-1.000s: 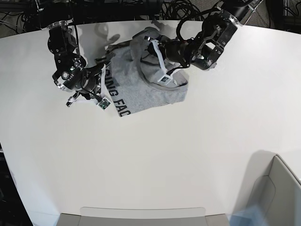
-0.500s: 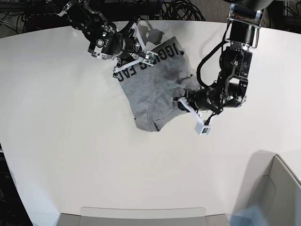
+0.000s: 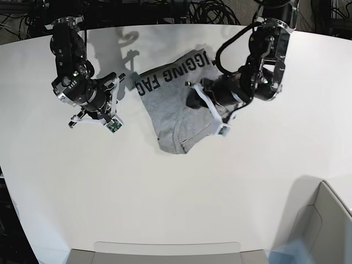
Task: Fold the T-shirt properly
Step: 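Grasp the bundle with the left gripper and release the right gripper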
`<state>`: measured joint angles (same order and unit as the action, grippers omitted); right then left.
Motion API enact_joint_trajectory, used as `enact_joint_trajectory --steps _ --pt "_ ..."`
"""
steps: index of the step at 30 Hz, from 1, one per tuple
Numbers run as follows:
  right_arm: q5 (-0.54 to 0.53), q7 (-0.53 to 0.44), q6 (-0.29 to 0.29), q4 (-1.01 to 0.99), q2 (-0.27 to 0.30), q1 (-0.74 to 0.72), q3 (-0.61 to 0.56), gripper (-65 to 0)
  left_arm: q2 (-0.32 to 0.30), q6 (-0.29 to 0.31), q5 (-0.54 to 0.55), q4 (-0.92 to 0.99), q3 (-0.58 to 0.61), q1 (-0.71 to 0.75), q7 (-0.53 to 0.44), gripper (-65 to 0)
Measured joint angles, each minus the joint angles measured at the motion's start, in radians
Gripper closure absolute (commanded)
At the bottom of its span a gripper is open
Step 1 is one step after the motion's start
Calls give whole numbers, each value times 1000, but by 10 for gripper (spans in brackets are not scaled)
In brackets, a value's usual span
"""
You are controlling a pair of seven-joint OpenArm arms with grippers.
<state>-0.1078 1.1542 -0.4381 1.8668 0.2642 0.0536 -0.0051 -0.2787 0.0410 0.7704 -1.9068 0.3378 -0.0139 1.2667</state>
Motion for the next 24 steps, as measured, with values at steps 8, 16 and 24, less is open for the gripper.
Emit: enact_joint_trajectory --steps 8,16,24 --pt "17 1 -3 -152 -61 -52 -81 0 -75 3 -6 4 320 -6 -11 0" --pt "3 -10 -3 -132 -65 3 -338 0 -102 -9 1 154 144 3 -10 0" --pt "-3 -12 -2 50 -69 97 -256 0 -106 -8 -10 31 -43 64 4 0"
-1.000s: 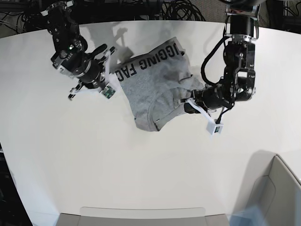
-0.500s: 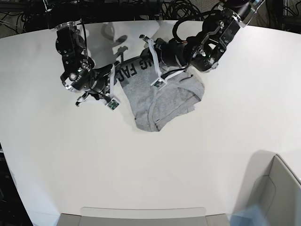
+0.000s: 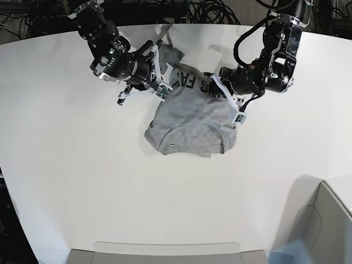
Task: Fold the T-shirt properly
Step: 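Grasp the bundle with the left gripper and release the right gripper, then drag the folded bundle across the table with the left gripper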
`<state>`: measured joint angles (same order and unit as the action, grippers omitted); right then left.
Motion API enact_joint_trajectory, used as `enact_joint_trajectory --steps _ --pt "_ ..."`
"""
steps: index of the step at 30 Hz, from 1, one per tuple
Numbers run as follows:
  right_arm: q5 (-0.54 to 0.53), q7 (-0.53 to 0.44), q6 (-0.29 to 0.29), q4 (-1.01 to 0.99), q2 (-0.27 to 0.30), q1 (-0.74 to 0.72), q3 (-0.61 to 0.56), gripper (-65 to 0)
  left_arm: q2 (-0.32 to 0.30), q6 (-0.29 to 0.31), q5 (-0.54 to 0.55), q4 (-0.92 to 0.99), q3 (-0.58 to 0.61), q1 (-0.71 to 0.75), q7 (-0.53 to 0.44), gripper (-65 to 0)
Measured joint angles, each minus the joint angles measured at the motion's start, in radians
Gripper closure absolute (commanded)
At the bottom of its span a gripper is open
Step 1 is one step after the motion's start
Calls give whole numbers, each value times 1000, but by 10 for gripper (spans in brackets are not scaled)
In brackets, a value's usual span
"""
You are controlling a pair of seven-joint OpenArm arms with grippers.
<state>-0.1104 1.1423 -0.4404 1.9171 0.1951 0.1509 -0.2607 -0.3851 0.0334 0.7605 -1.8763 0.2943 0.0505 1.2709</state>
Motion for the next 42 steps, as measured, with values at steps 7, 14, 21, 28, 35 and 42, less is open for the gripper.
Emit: enact_joint_trajectory --steps 7,14,21,28,35,42 --pt "14 9 -2 46 6 64 325 0 68 1 3 -48 1 -7 -190 0" --pt "5 8 -31 48 30 132 443 0 67 -2 2 97 79 -32 -603 0" --pt "9 6 -113 48 23 154 504 0 67 9 6 438 268 -85 -897 0" --pt "4 5 -114 48 18 158 504 0 82 81 23 769 388 -148 -1233 0" --pt "8 6 -114 48 20 160 506 0 92 191 34 994 372 -176 -1446 0" --pt "9 5 -114 48 20 156 505 0 -11 180 35 1090 298 -200 -1502 0"
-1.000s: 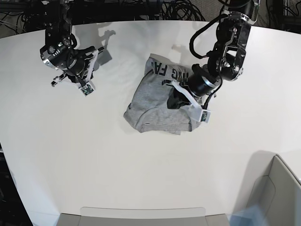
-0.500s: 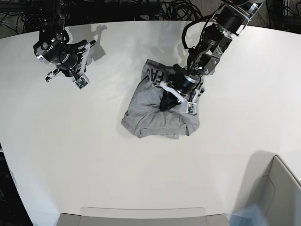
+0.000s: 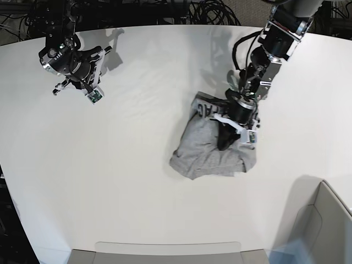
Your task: Fold the T-shirt properly
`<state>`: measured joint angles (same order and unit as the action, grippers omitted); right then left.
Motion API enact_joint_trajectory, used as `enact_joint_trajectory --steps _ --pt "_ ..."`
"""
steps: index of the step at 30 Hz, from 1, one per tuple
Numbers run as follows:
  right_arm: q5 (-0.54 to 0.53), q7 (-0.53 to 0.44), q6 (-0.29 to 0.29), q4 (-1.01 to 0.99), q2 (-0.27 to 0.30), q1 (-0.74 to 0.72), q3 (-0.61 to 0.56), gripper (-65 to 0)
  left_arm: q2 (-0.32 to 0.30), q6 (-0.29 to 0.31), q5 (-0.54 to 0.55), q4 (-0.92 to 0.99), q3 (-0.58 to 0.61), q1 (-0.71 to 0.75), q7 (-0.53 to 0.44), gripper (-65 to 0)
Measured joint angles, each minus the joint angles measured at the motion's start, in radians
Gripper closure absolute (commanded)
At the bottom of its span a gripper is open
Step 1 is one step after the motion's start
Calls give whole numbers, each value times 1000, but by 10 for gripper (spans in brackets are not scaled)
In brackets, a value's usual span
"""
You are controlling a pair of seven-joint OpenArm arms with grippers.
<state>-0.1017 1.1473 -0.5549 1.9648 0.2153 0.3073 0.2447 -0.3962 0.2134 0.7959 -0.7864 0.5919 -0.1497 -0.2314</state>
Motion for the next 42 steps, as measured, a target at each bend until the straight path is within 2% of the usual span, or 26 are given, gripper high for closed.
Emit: enact_joint_trajectory --steps 5,12,16,19,21,23,28,32,35,38,42 --pt "-1 -1 0 0 0 0 0 0 -140 -53 3 69 -17 -2 -16 0" --pt "0 0 0 0 0 0 0 0 -229 -90 10 127 -17 -8 -21 0" --pt "0 1 0 0 0 0 0 0 -235 -102 9 128 -17 -10 -6 0" --pt "0 1 0 0 0 -7 -1 0 -238 -170 -9 41 -17 4 72 0" --pt "-1 0 0 0 0 -15 -1 0 -254 -193 -18 -29 -17 19 120 0" --pt "0 1 0 0 0 -23 -1 0 -274 -192 -21 -76 -17 30 154 0" --pt "-4 1 0 0 0 -39 -3 0 -277 -210 -25 -164 -26 36 200 0" --pt "-5 3 0 0 -21 -65 -4 0 -260 -189 -25 -282 -180 71 270 0" --pt "-4 3 -1 2 -19 -80 -3 0 -252 -183 -20 -360 -254 84 312 0" --pt "-1 8 -3 38 -20 -85 -3 0 -257 -184 -21 -445 -305 78 297 0" --pt "-2 -7 -3 84 -45 -97 0 0 -255 -176 -19 -579 -412 184 296 0"
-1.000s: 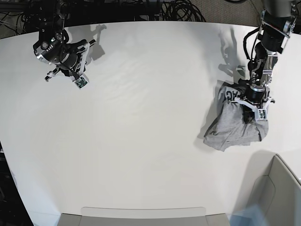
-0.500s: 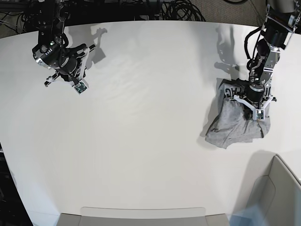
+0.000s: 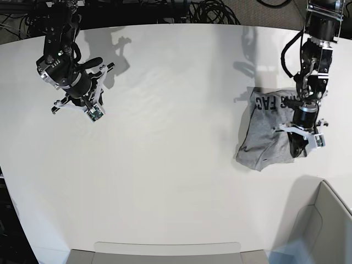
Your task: Fold the T-shirt properly
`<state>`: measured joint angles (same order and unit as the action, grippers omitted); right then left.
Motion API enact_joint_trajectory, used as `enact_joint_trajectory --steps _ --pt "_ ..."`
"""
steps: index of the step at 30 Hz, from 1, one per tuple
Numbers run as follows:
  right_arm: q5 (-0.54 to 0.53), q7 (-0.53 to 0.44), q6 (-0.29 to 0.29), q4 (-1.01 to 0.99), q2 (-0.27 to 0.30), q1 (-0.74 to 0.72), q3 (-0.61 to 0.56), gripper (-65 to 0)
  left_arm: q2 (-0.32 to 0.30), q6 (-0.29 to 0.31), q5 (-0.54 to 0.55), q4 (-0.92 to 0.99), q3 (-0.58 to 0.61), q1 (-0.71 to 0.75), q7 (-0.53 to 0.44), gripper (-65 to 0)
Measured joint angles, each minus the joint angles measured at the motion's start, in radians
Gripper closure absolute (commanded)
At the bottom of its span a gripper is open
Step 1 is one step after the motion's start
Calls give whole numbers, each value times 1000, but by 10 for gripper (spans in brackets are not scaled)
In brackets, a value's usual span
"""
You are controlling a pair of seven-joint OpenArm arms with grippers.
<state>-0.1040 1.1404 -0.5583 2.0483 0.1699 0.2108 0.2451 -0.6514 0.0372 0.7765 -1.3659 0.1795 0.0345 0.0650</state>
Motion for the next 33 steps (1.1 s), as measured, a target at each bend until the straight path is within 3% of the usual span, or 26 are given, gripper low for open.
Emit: enact_joint_trajectory --steps 4,8,13,17,21,27,32,33 --pt "0 -108 0 1 -1 45 1 0 -8 -18 -2 -166 -67 185 0 0" --pt "6 -238 -2 0 -4 147 1 0 1 5 -1 -268 -99 374 4 0" --pt "-1 -461 -8 1 -68 293 44 0 7 -11 -2 -356 -133 601 -5 0" --pt "13 -563 -10 0 -128 388 136 0 47 -15 -16 -368 -166 715 -16 0" --pt "12 -603 -11 0 -153 468 196 0 85 -4 -175 -369 -158 824 -13 0" --pt "9 -609 -11 0 -218 578 251 0 237 14 -404 -370 -192 958 -18 0" --pt "8 -794 -82 0 -337 700 264 0 248 7 -463 -367 -200 1075 -171 0" --pt "4 -813 -92 -2 -340 718 265 0 247 7 -462 -368 -200 1097 -196 0"
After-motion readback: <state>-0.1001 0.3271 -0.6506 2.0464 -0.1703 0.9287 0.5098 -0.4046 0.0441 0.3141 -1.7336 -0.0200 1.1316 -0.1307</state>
